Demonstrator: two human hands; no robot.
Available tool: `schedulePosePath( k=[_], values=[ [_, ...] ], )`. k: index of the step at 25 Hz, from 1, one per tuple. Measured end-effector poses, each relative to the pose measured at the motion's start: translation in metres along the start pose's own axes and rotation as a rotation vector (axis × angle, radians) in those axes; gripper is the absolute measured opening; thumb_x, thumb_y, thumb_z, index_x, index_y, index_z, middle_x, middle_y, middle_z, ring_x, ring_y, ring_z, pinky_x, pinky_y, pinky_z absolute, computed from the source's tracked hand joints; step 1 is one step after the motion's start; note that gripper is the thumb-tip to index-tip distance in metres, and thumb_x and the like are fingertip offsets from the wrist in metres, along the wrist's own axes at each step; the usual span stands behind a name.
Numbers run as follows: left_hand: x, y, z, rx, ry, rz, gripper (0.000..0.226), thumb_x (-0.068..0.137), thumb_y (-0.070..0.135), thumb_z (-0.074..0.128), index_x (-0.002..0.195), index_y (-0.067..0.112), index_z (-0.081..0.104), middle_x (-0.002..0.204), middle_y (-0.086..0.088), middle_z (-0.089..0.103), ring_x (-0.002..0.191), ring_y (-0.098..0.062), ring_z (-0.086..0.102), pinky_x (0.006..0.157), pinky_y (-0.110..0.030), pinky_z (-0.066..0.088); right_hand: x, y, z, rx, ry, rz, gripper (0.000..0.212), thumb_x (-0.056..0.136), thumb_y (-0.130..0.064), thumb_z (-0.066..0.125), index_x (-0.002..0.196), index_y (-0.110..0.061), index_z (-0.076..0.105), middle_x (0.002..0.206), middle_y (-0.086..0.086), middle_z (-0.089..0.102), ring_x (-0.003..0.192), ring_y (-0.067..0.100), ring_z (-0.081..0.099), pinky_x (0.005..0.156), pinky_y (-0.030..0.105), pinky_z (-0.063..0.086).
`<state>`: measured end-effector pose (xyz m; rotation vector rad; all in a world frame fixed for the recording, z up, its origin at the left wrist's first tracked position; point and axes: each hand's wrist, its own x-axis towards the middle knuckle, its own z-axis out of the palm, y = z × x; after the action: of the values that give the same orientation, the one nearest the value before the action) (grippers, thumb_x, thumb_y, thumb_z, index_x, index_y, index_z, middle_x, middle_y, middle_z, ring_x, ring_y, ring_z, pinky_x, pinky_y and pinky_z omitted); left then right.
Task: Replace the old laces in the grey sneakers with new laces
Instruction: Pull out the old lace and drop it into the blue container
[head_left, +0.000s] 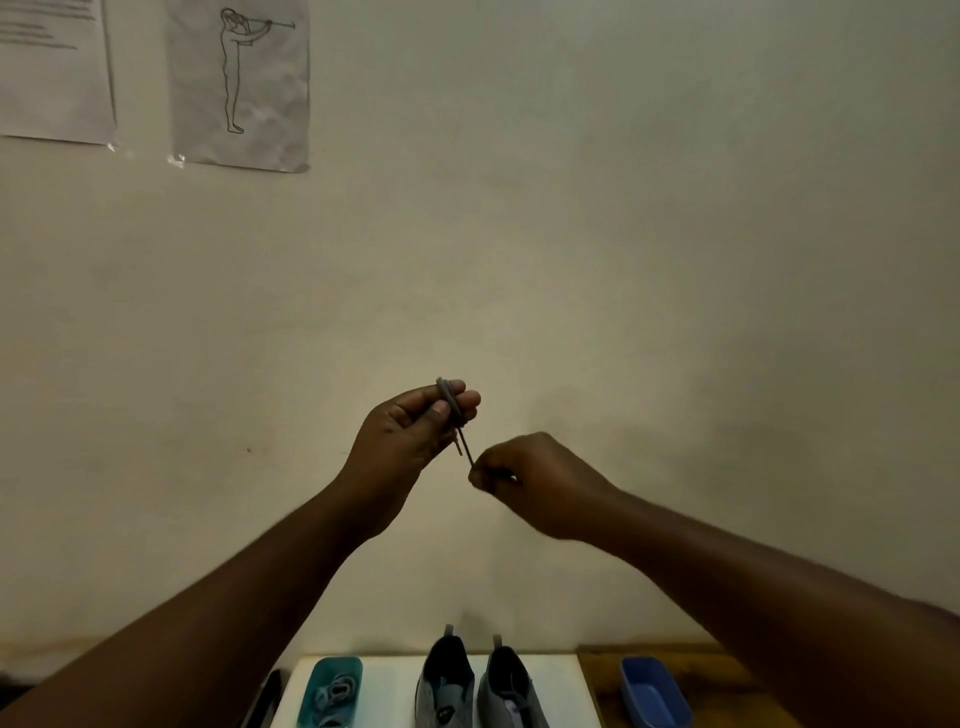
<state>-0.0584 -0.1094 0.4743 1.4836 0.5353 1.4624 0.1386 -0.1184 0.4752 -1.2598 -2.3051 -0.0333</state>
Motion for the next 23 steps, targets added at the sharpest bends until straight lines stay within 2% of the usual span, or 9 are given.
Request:
schedulePosePath(
  k=[2,5,8,12,14,16,18,20,23],
  values=[
    [0.003,-0.004,-0.005,0.214,0.041,0.088,0.027,0.105,0.005,0.049,0.122,0.015,0.068,0.116,-0.001,0.076,0.115,-0.013,0.069,0.105,-0.032,0.050,-0.014,-0.014,-0.002,-0.132,-0.056,-0.071,0.017,0.103,-0.033,0.053,0.095,-0.031,0.068,0.080,-0.015,0.062,0.071,0.008,0.059,0.064,0.032,0.050],
    [-0.003,-0.017,-0.004,0.476,-0.040,0.146,0.026,0.102,0.003,0.055,0.119,0.011,0.072,0.110,0.002,0.077,0.110,-0.008,0.070,0.098,-0.023,0.053,-0.006,-0.028,-0.037,-0.248,0.072,-0.121,0.019,0.103,-0.032,0.049,0.090,-0.030,0.063,0.080,-0.010,0.062,0.071,0.011,0.059,0.064,0.039,0.054],
    [-0.011,-0.022,0.002,0.342,-0.141,0.024,0.026,0.104,0.004,0.050,0.122,0.010,0.068,0.110,-0.004,0.077,0.110,-0.016,0.071,0.095,-0.024,0.053,0.021,-0.023,-0.065,-0.281,0.171,-0.135,0.017,0.103,-0.031,0.054,0.099,-0.030,0.070,0.091,-0.009,0.068,0.080,0.014,0.063,0.071,0.039,0.055],
    [-0.015,-0.014,0.008,0.136,-0.175,-0.060,0.028,0.105,0.007,0.047,0.128,0.007,0.064,0.117,-0.010,0.074,0.116,-0.023,0.068,0.099,-0.033,0.053,0.036,-0.002,-0.046,0.080,0.164,-0.024,0.012,0.098,-0.028,0.065,0.096,-0.026,0.077,0.091,-0.010,0.073,0.087,0.007,0.067,0.080,0.037,0.057],
    [-0.015,-0.009,0.008,0.007,-0.132,-0.098,0.029,0.105,0.010,0.046,0.128,0.008,0.064,0.121,-0.010,0.073,0.119,-0.022,0.067,0.102,-0.037,0.051,0.029,0.004,-0.027,0.128,0.146,0.029,0.013,0.099,-0.024,0.065,0.092,-0.025,0.076,0.085,-0.008,0.072,0.081,0.010,0.067,0.077,0.040,0.058],
    [-0.010,-0.006,0.006,-0.089,-0.038,-0.107,0.029,0.106,0.010,0.046,0.128,0.010,0.064,0.122,-0.008,0.073,0.119,-0.021,0.067,0.105,-0.041,0.048,0.014,0.003,-0.010,0.116,0.098,0.048,0.019,0.101,-0.029,0.062,0.085,-0.027,0.071,0.078,-0.005,0.069,0.073,0.015,0.065,0.070,0.045,0.057],
    [-0.006,-0.006,0.003,-0.053,0.049,-0.066,0.028,0.107,0.010,0.045,0.128,0.011,0.064,0.120,-0.005,0.074,0.117,-0.018,0.068,0.104,-0.041,0.048,0.000,-0.005,0.003,0.034,0.038,0.008,0.027,0.103,-0.030,0.058,0.076,-0.028,0.064,0.071,-0.009,0.061,0.064,0.009,0.058,0.061,0.039,0.049],
    [-0.005,-0.009,0.002,0.093,0.101,-0.006,0.028,0.106,0.008,0.046,0.125,0.012,0.066,0.116,-0.002,0.076,0.114,-0.015,0.069,0.104,-0.038,0.049,-0.009,-0.018,0.003,-0.084,0.031,-0.064,0.029,0.103,-0.027,0.053,0.074,-0.031,0.054,0.069,-0.013,0.054,0.063,0.006,0.053,0.060,0.033,0.044],
    [-0.012,-0.018,0.007,0.357,0.042,0.107,0.025,0.103,0.007,0.053,0.114,0.016,0.075,0.106,0.001,0.078,0.107,-0.012,0.070,0.098,-0.030,0.052,0.000,-0.032,-0.023,-0.190,0.145,-0.132,0.018,0.101,-0.032,0.057,0.084,-0.029,0.061,0.076,-0.008,0.057,0.068,0.013,0.056,0.060,0.037,0.049]
  ],
)
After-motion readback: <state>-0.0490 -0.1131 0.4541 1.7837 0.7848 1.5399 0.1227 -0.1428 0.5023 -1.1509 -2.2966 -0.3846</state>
